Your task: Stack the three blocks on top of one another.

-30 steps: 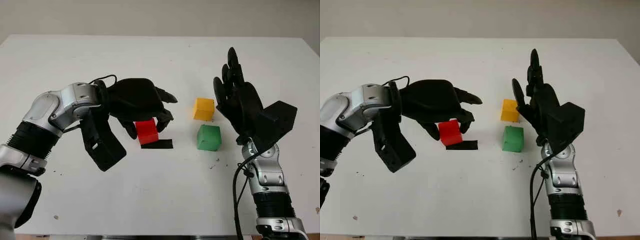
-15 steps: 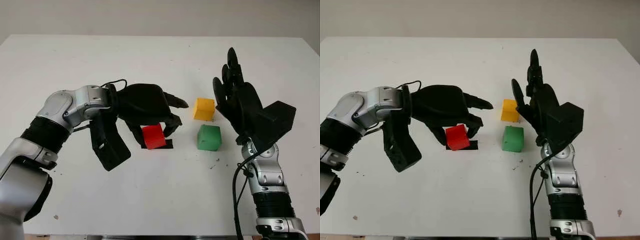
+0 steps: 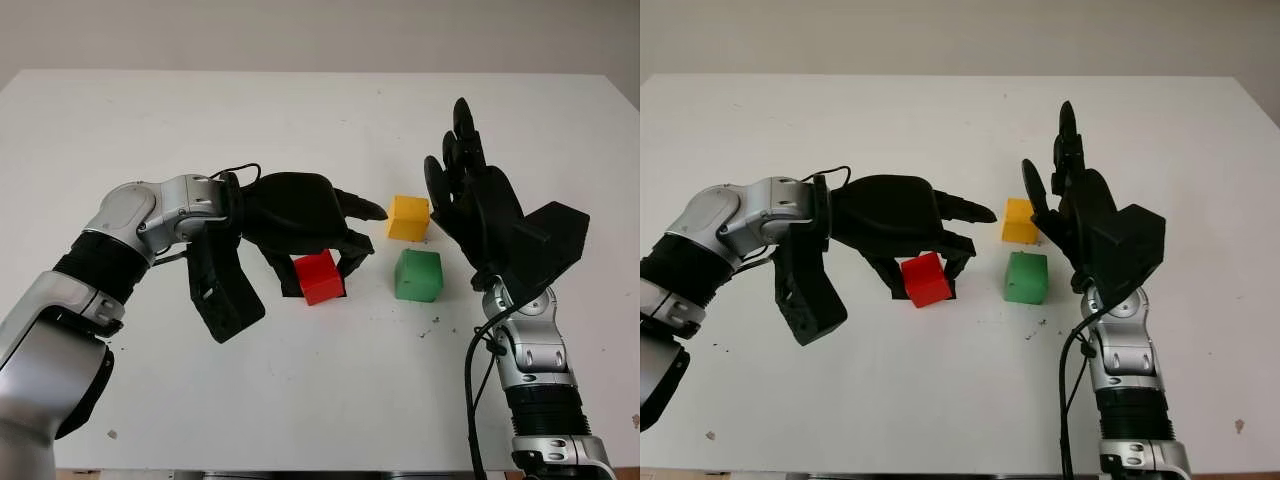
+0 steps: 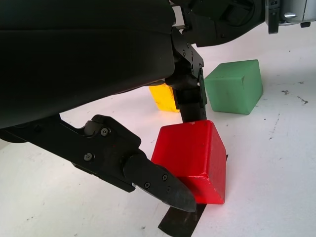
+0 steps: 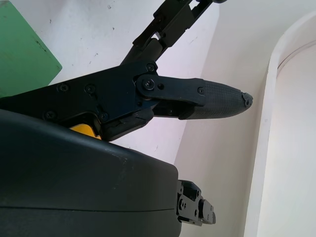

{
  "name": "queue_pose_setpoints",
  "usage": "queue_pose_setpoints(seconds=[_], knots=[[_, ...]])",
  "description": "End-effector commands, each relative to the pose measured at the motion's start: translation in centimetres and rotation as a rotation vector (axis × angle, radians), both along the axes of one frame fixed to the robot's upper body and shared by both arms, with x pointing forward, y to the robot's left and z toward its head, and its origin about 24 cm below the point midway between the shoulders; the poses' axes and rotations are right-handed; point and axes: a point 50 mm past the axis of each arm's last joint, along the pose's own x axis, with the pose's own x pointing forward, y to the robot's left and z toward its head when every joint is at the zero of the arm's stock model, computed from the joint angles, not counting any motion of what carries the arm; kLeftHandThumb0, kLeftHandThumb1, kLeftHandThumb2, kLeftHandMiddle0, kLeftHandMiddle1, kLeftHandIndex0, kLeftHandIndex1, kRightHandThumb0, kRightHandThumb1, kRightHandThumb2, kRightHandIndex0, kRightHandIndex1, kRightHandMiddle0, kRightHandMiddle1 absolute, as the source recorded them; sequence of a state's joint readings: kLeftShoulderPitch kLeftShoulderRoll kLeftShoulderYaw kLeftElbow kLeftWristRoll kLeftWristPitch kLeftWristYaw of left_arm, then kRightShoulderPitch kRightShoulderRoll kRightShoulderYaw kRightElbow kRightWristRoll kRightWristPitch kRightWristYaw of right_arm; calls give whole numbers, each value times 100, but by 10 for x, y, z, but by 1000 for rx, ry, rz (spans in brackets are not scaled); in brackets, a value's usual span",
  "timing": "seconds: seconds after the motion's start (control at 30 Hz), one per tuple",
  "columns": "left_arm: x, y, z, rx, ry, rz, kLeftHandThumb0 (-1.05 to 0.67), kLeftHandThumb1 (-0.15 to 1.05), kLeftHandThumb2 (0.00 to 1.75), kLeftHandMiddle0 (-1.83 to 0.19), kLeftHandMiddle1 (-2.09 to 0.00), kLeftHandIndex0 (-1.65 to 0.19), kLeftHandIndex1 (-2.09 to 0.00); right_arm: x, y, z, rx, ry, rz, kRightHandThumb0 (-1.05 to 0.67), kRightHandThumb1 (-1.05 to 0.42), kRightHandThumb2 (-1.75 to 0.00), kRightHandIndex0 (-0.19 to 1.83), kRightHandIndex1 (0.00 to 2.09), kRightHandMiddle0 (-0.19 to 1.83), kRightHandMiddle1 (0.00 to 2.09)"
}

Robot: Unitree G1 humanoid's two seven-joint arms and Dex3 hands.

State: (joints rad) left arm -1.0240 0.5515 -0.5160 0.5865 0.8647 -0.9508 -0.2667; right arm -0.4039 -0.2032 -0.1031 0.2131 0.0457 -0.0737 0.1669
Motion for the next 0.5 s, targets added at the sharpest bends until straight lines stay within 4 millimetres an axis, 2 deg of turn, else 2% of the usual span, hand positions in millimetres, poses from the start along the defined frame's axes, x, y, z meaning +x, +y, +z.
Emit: queue_pose_setpoints(seconds=[0.0,0.13,0.23,0.47], knots=[[2,-3,7,11,-25,-9,-40,95,5,-17,-5,-43,-126,-2,1,3,1,-12,0,-75,-105,-51,-19,0,-19,1],[2,-2,7,31,-29,7,-45,92,5,-14,-5,-42,-120,-2,0,3,5,-9,3,-75,-105,-51,-19,0,-19,0],[2,-1,7,39,-42,11,-43,92,5,-12,-5,-42,-114,-1,0,3,5,-12,6,-73,-105,-51,-19,0,-19,0],[2,1,5,23,-61,14,-37,92,6,-11,-5,-40,-86,0,1,4,3,-19,10,-72,-105,-51,-19,0,-19,1]])
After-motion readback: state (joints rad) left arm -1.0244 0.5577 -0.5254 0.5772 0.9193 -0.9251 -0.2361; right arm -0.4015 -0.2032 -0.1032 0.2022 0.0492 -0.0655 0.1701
